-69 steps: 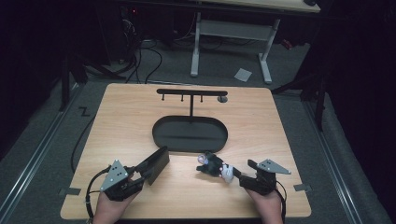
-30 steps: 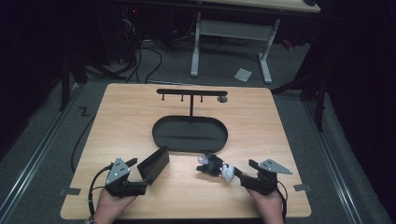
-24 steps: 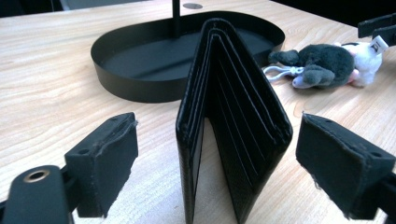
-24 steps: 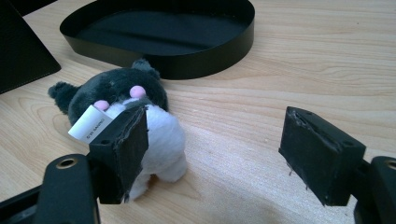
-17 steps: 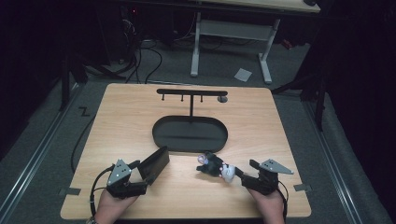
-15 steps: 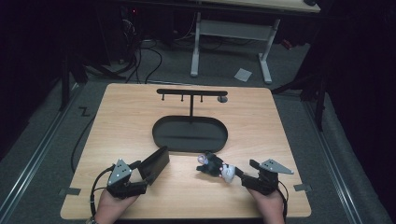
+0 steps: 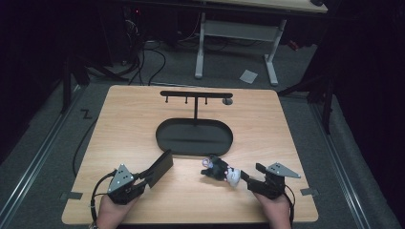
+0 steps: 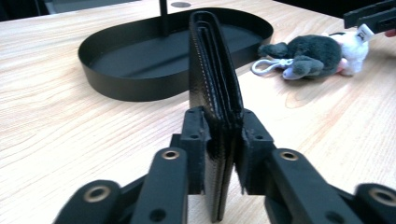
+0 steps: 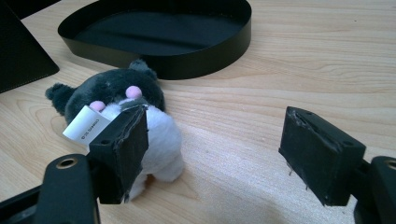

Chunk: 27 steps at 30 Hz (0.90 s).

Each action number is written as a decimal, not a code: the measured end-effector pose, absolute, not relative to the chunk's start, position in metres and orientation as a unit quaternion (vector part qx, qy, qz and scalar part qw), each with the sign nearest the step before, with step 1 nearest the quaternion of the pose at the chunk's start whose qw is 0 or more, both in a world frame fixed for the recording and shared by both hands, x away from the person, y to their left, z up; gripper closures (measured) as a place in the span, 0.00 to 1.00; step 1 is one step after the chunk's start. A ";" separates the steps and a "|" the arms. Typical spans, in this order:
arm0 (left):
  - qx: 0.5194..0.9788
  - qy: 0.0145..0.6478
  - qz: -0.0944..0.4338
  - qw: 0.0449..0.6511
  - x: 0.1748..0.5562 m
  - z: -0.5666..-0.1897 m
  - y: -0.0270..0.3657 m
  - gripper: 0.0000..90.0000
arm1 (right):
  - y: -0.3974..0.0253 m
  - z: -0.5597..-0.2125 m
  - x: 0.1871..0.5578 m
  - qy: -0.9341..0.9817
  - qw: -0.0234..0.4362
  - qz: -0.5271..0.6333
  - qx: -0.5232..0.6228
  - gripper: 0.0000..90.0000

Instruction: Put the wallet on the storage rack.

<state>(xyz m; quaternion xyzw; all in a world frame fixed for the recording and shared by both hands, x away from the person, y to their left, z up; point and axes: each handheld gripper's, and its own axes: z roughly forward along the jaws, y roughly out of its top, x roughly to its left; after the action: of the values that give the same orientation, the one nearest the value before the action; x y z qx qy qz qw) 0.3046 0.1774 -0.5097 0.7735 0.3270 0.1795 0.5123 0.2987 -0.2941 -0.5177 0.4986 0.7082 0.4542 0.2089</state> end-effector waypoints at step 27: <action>0.737 0.339 0.200 0.549 0.300 -0.496 0.176 0.88 | -0.295 -0.516 0.298 0.708 0.213 0.459 0.492 0.29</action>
<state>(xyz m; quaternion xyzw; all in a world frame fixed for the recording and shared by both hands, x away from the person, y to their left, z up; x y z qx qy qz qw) 0.2995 0.1765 -0.4958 0.7371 0.3389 0.2000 0.5494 0.2977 -0.2954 -0.5164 0.4922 0.7082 0.4593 0.2129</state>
